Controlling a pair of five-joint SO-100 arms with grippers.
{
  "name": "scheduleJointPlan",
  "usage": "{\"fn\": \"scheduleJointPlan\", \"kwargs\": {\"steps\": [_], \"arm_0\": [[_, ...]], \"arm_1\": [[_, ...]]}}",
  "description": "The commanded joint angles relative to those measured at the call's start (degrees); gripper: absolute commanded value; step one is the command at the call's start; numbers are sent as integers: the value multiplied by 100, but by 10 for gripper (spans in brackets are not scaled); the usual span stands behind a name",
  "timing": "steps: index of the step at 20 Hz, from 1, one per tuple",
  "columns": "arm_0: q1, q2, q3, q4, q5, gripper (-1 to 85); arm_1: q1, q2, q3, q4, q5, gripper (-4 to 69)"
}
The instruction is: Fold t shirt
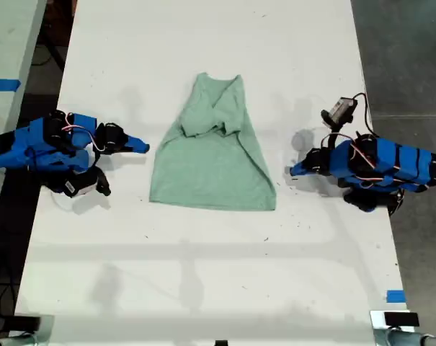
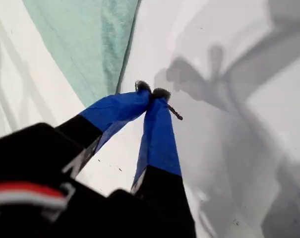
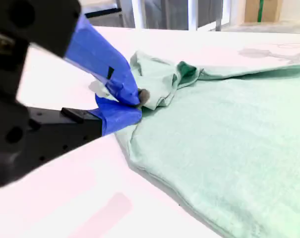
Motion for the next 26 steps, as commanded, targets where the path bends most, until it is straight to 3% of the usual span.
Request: {"fn": "scheduleJointPlan", "kwargs": {"steps": [1,4,9,26], "arm_0": [[-53,44,26,-35,-88,0],[-62,44,26,-35,-88,0],[-35,44,35,-18,-132,0],[9,44,35,-26,-141,0]], "arm_1": [[97,70,281,-290,-396,12],[158,70,299,-396,-712,12],[-70,70,237,-114,-35,-4],[-44,70,264,-141,-88,-6]]}}
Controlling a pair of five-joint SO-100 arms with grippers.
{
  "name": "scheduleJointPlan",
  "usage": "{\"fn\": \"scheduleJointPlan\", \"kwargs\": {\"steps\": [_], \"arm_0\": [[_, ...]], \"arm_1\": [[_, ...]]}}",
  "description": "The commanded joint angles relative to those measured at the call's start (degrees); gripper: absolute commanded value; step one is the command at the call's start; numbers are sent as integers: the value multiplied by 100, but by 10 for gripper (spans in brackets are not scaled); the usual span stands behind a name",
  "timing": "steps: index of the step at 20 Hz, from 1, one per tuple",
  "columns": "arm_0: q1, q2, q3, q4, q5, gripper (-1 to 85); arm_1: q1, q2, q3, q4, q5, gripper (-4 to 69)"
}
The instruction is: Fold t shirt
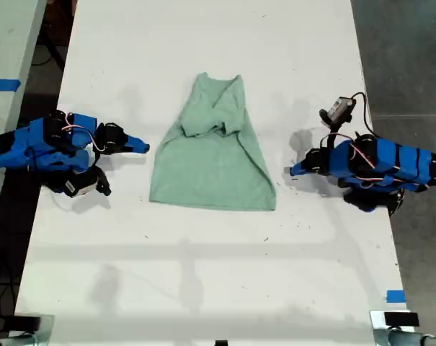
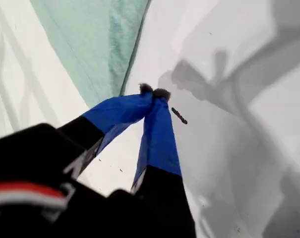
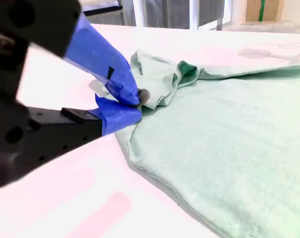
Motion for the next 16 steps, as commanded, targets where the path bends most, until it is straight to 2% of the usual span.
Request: {"fn": "scheduleJointPlan", "kwargs": {"steps": [1,16], "arm_0": [[9,44,35,-26,-79,0],[-9,44,44,-26,-88,0]], "arm_1": [[9,70,255,0,44,-6],[-18,70,255,-9,35,-6]]}}
